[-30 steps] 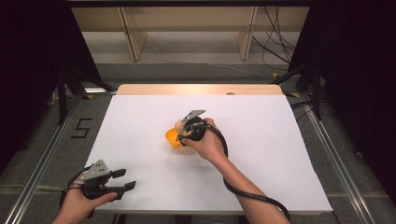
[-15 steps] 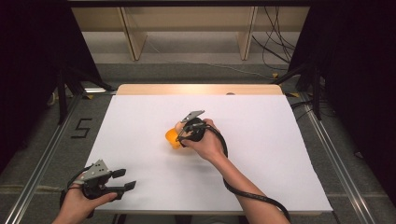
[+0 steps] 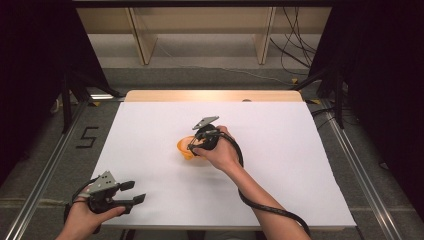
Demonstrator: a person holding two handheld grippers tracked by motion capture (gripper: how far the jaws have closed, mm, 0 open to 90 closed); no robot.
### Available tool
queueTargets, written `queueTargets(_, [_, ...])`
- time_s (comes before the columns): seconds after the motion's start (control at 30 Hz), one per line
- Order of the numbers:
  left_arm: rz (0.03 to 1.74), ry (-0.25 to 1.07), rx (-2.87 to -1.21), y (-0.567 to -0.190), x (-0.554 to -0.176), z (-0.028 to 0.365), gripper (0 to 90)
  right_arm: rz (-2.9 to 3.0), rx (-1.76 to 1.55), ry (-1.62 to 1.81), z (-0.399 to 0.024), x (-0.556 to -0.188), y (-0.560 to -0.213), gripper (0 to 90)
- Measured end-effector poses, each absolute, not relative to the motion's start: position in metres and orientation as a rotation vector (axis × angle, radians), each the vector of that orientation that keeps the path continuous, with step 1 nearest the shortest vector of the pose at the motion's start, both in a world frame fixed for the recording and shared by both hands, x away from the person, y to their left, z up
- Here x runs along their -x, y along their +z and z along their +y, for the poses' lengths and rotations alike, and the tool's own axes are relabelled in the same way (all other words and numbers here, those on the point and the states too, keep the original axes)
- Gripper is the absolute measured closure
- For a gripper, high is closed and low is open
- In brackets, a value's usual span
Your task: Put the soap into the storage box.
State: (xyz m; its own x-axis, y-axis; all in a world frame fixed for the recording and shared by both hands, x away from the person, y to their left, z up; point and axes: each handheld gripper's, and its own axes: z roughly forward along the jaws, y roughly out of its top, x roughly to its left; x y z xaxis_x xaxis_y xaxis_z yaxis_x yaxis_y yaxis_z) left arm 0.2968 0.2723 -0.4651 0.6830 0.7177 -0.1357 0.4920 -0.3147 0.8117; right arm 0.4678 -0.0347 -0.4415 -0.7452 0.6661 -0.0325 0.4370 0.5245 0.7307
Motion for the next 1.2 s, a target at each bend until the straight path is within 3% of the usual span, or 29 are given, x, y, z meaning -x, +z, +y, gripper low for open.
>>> queueTargets(0.2, [0.934,0.303,-1.998,-0.464,-0.297,0.272,34.8,2.479,-0.918,1.044,-0.040,-0.462,-0.433,38.9])
queueTargets(0.53, [0.941,0.308,-1.987,-0.465,-0.297,0.271,34.8,2.500,-0.954,1.041,-0.061,-0.442,-0.415,61.9])
queueTargets(1.2, [0.944,0.301,-2.004,-0.469,-0.298,0.271,34.7,2.441,-1.052,1.010,-0.131,-0.412,-0.420,67.3])
